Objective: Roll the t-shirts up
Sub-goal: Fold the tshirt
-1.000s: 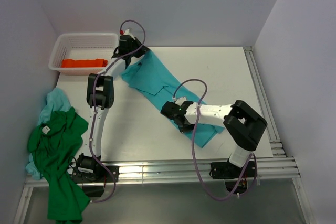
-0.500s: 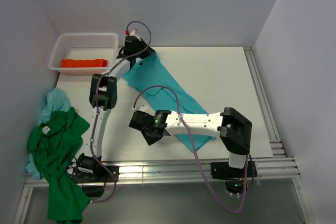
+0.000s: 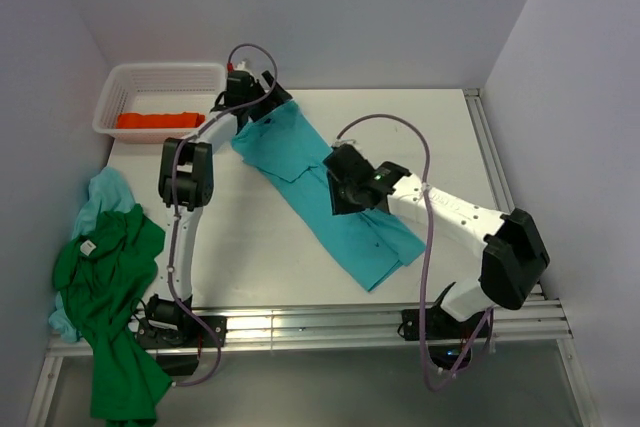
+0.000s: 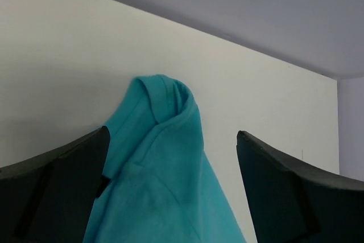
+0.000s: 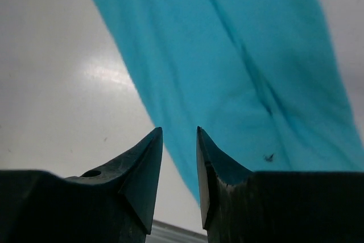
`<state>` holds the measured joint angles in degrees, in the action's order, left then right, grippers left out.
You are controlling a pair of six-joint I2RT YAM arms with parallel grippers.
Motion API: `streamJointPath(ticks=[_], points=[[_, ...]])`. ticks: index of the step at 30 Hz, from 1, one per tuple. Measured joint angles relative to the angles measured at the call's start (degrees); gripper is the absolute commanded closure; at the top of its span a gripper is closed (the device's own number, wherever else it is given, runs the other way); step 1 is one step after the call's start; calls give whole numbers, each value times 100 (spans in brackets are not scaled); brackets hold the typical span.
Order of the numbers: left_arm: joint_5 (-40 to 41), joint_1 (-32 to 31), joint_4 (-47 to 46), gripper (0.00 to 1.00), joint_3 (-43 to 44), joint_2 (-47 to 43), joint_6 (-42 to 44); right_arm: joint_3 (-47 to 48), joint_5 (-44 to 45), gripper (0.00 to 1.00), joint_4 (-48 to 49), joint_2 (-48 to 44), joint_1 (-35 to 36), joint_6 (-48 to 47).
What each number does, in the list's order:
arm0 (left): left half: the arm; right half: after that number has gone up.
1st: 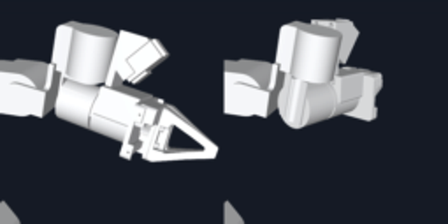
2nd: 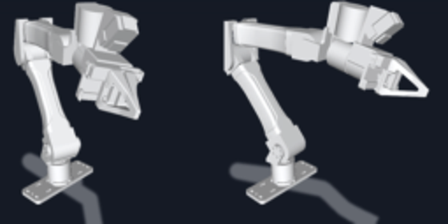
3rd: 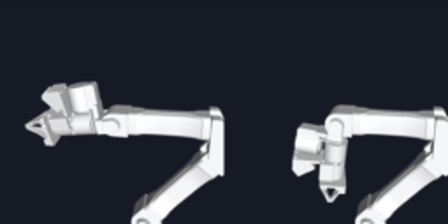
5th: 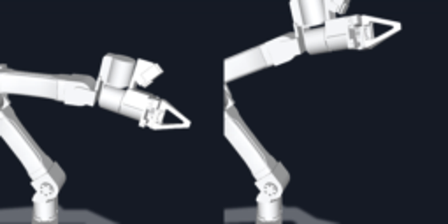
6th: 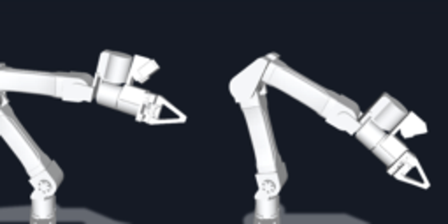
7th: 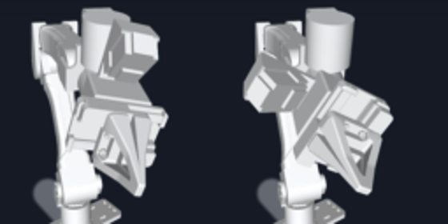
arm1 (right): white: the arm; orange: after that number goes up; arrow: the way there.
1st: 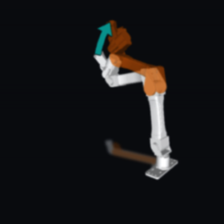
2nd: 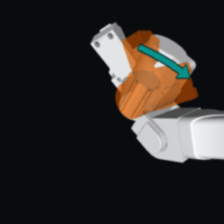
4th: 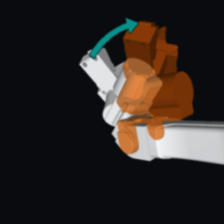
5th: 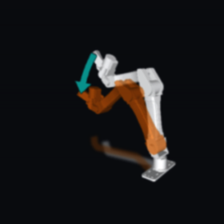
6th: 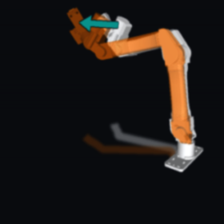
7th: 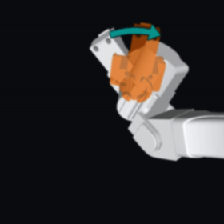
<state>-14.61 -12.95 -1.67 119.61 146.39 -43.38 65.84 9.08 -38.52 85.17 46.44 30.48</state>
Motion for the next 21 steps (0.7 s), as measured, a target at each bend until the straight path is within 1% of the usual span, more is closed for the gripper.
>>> streamJointPath(ticks=[2,5,9,13,15,17,19,21], points=[[122,72,111,1,-258,-348,118,-7,-66,63,170,-66,-393,-90],[350,120,289,1,-693,-1067,299,57,-181,65,343,160,-946,-258],[706,94,481,1,-1510,-2269,391,380,-317,64,481,896,-1537,-474],[997,70,315,0,-2979,-3683,367,719,-426,55,575,1565,-1965,-664],[1045,68,173,1,-3779,-4234,332,894,-450,54,619,1860,-2140,-745],[1049,70,85,1,-4409,-4498,304,1056,-459,53,640,2092,-2256,-776],[1049,70,28,2,-4865,-4529,262,1180,-476,50,697,2297,-2361,-802],[1049,70,59,2,-5217,-4481,216,1228,-509,49,719,2409,-2435,-828]])
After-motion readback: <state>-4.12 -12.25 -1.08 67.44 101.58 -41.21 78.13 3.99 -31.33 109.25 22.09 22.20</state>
